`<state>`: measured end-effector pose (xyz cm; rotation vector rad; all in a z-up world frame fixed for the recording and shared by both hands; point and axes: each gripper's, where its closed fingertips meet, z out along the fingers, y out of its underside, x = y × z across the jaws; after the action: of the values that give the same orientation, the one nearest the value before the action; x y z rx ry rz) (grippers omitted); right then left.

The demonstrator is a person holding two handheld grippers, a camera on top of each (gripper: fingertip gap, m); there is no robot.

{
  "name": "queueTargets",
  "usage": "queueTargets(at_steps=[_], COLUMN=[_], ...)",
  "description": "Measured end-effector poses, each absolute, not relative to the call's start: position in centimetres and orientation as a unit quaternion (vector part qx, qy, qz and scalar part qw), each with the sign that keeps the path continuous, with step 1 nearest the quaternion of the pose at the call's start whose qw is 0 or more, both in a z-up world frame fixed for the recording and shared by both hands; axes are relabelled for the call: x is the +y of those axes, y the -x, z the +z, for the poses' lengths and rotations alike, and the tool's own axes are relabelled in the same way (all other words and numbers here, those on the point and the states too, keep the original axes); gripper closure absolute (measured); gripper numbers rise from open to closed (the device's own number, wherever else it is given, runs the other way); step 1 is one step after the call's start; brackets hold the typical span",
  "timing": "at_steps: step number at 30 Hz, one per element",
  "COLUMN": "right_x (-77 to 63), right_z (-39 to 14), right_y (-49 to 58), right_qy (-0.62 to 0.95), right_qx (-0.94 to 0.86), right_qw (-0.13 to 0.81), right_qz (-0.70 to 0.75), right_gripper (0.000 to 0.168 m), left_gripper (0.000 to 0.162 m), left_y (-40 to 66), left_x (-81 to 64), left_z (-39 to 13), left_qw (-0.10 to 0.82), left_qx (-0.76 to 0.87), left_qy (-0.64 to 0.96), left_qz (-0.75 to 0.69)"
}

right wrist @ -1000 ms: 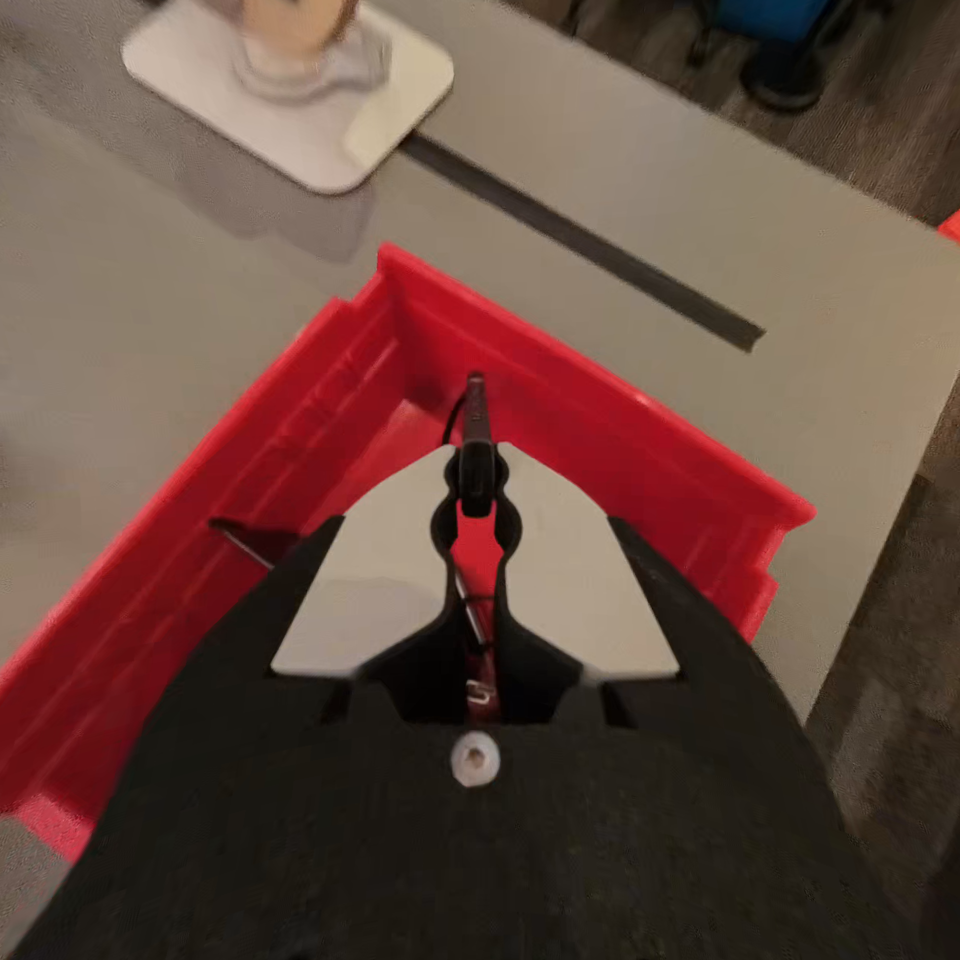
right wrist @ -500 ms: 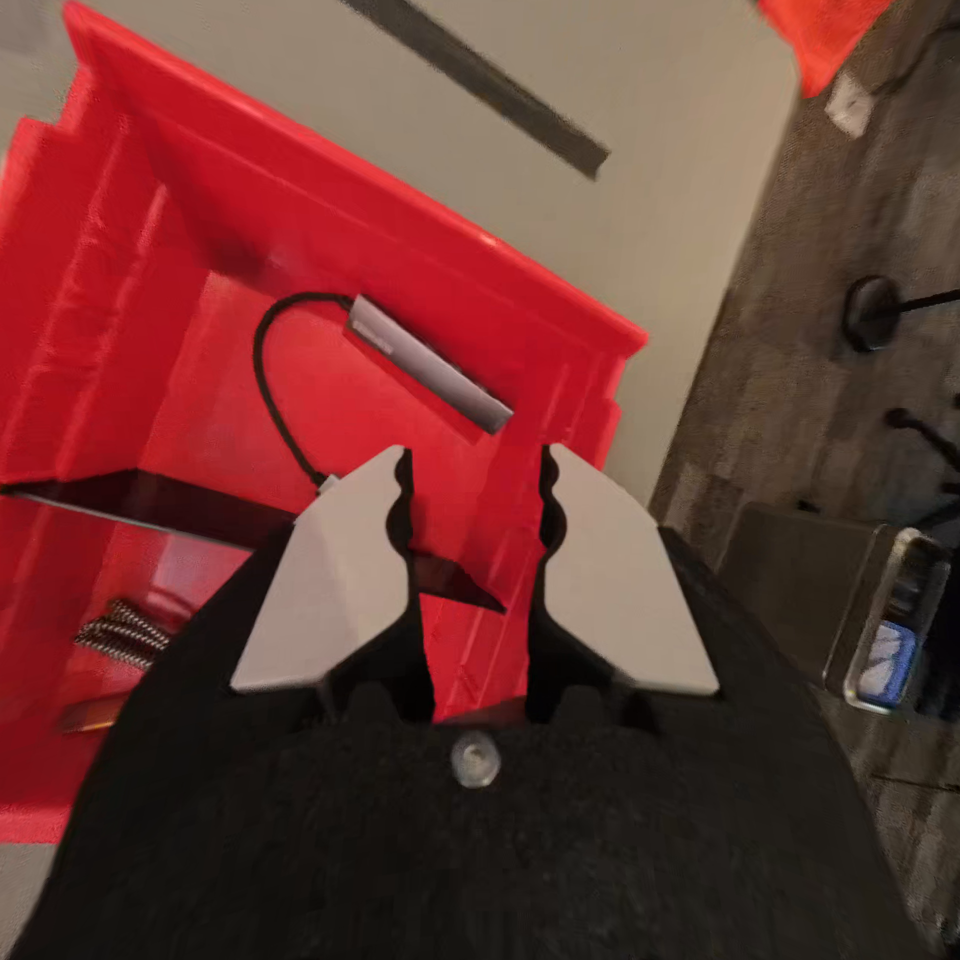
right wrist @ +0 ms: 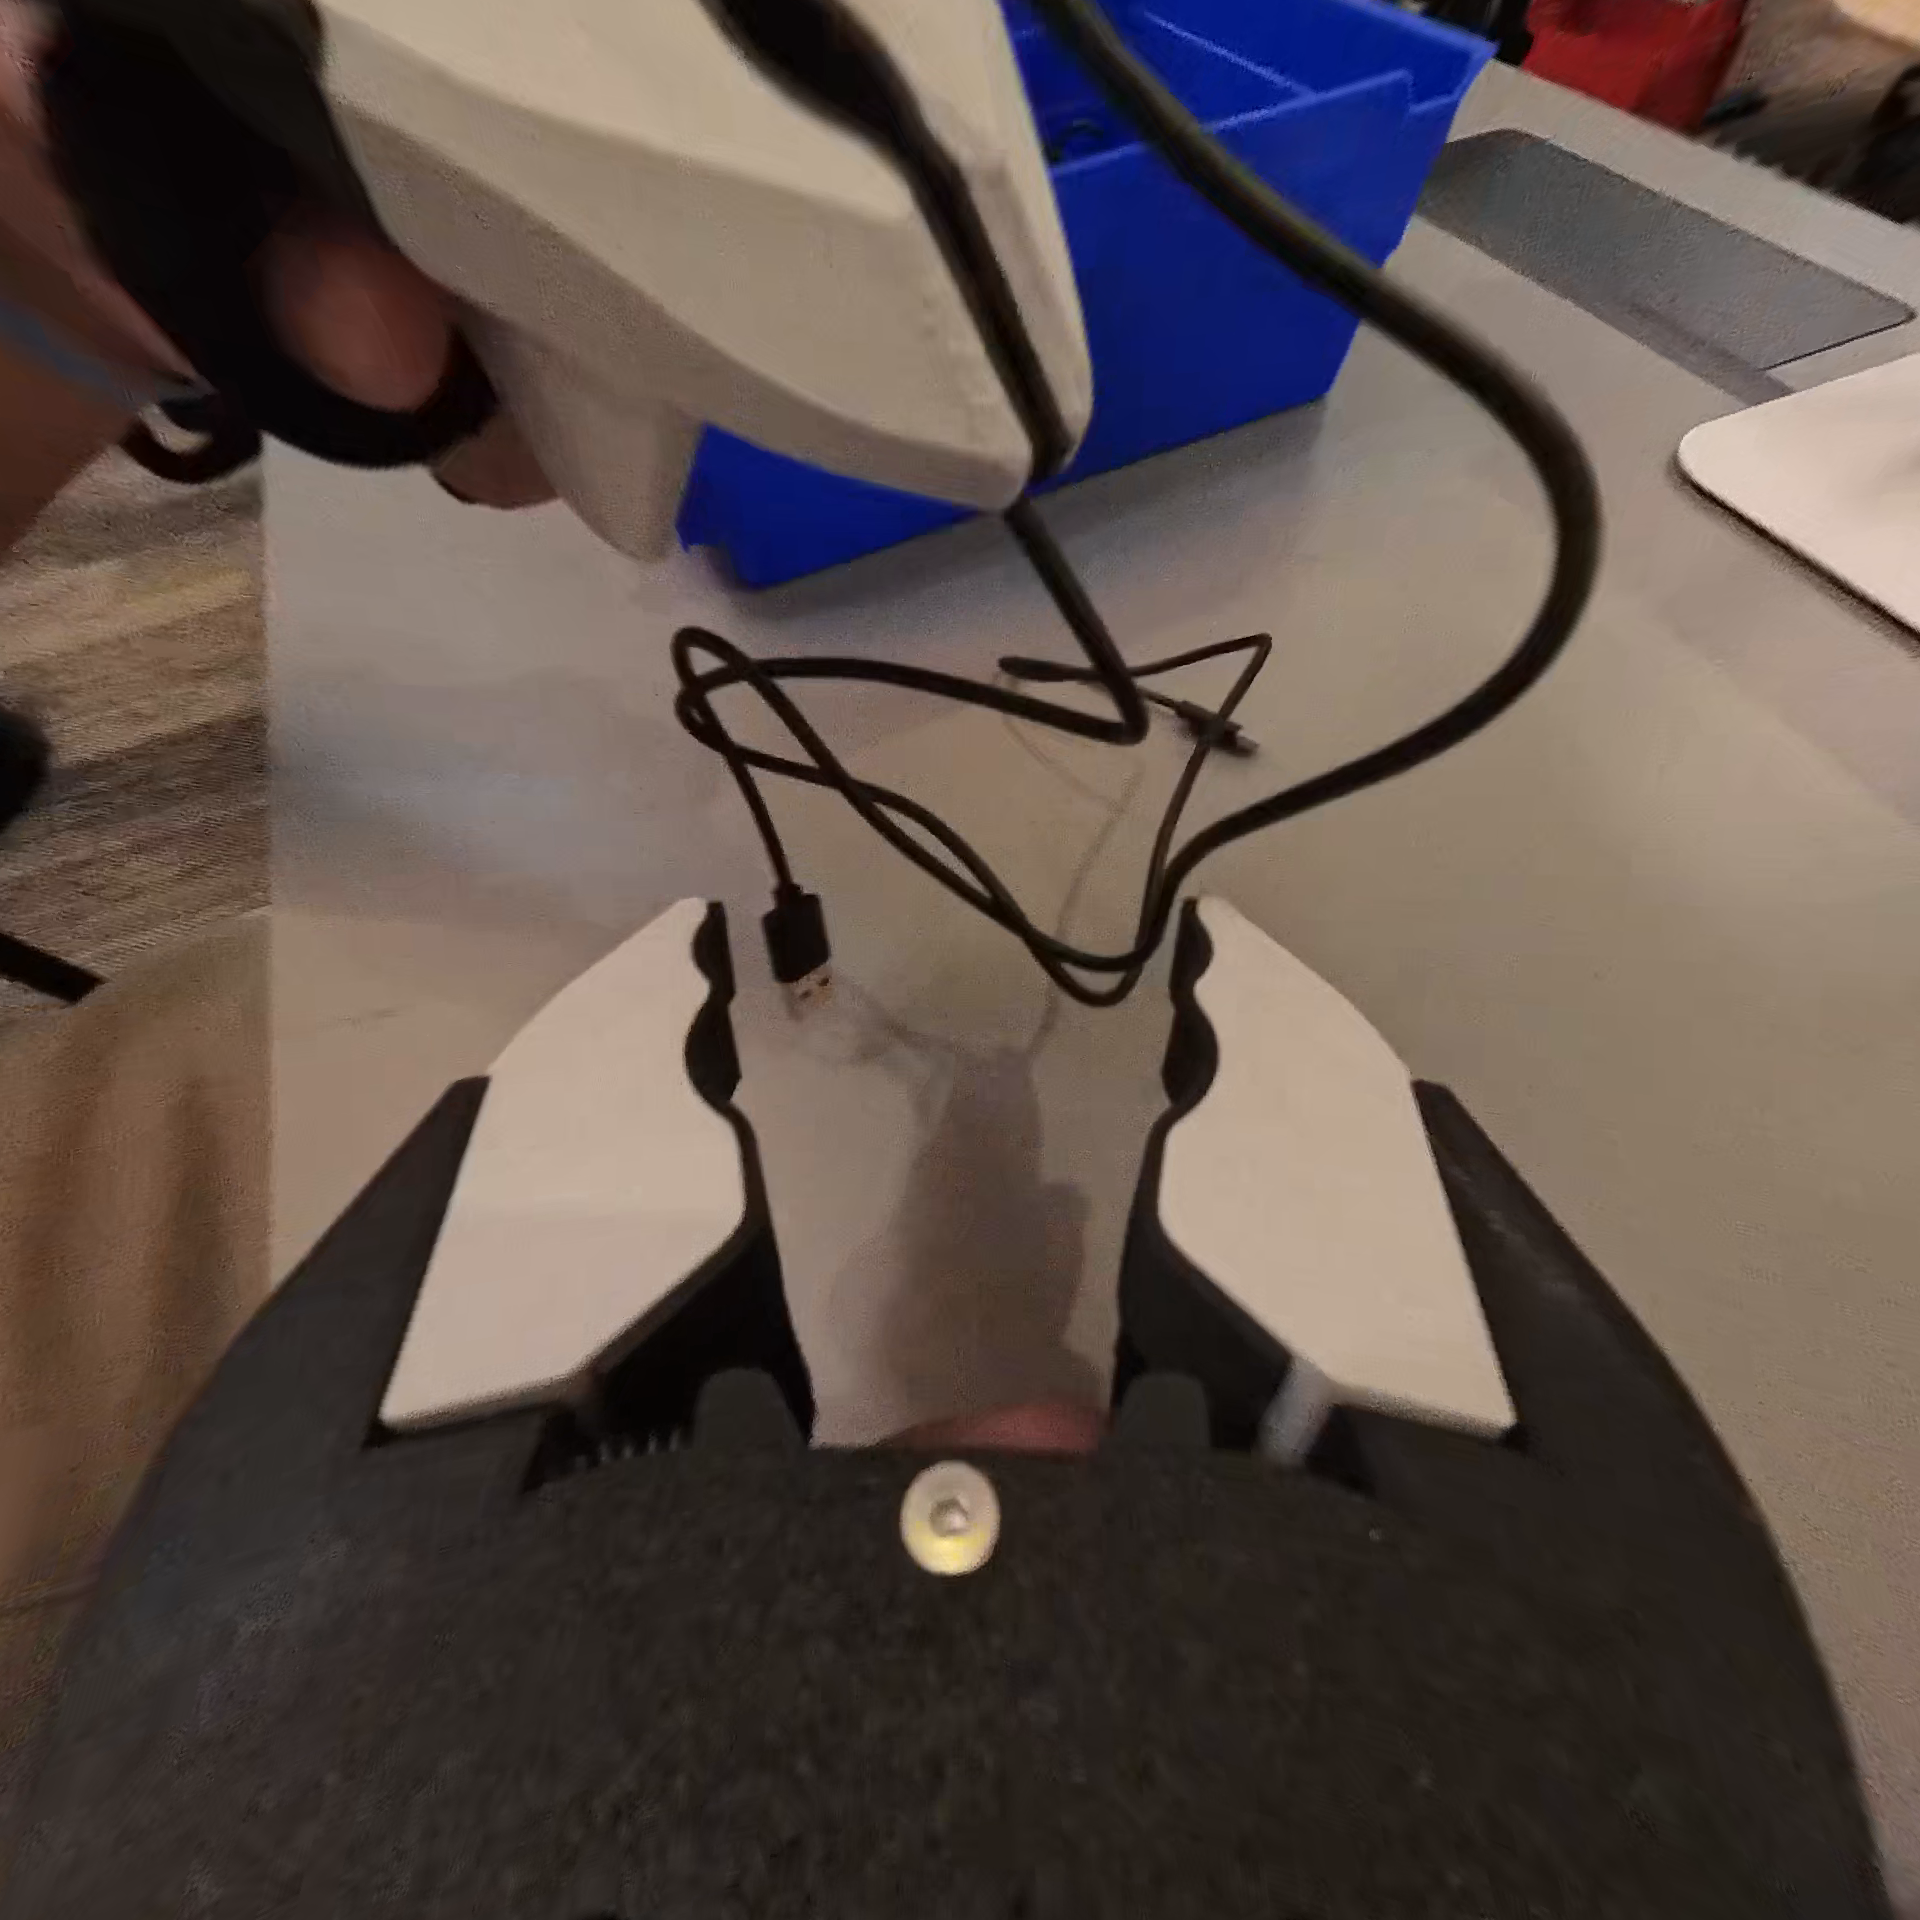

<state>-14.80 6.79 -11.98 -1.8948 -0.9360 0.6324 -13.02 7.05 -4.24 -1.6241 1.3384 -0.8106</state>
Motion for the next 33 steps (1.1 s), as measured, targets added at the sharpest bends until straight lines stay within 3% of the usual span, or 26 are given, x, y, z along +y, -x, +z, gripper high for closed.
queueTargets(at_steps=[3,4,7,10,12,16,20,21,25,33], right_x=[8.9,8.8,8.0,7.3,6.9,6.1,4.5,4.6,4.8,6.0], right_z=[-12.4,-12.4,-12.0,-10.7,-9.0,-4.3,0.4,1.7,6.6,12.5], right_y=[15.3,15.7,15.5,13.8,12.0,7.2,4.4,3.6,0.3,-8.6], right_qy=[0.751,0.745,0.734,0.738,0.742,0.747,0.736,0.734,0.737,0.750], right_qx=[-0.372,-0.379,-0.397,-0.383,-0.371,-0.382,-0.435,-0.434,-0.398,-0.323], right_qw=[0.506,0.506,0.507,0.509,0.517,0.524,0.513,0.520,0.545,0.577], right_qz=[0.203,0.214,0.215,0.220,0.210,0.145,0.077,0.050,0.029,-0.028], right_gripper=[0.093,0.117,0.164,0.164,0.164,0.164,0.164,0.165,0.164,0.164], left_gripper=[0.160,0.160,0.161,0.158,0.135,0.123,0.114,0.123,0.125,0.128], left_y=[12.9,12.9,13.3,13.9,14.1,15.2,16.1,16.2,16.5,20.4], left_x=[6.5,6.5,7.1,8.0,7.7,6.1,1.3,-0.3,-4.8,-6.6], left_z=[-3.6,-3.4,-3.1,-3.8,-4.6,-5.2,-5.1,-5.0,-3.5,-9.3], left_qw=[0.428,0.429,0.442,0.440,0.416,0.410,0.397,0.387,0.370,0.393], left_qx=[0.530,0.527,0.521,0.523,0.529,0.521,0.460,0.450,0.398,0.447], left_qy=[0.647,0.647,0.651,0.665,0.675,0.679,0.671,0.662,0.631,0.679], left_qz=[-0.343,-0.346,-0.331,-0.302,-0.301,-0.316,-0.426,-0.458,-0.553,-0.430])
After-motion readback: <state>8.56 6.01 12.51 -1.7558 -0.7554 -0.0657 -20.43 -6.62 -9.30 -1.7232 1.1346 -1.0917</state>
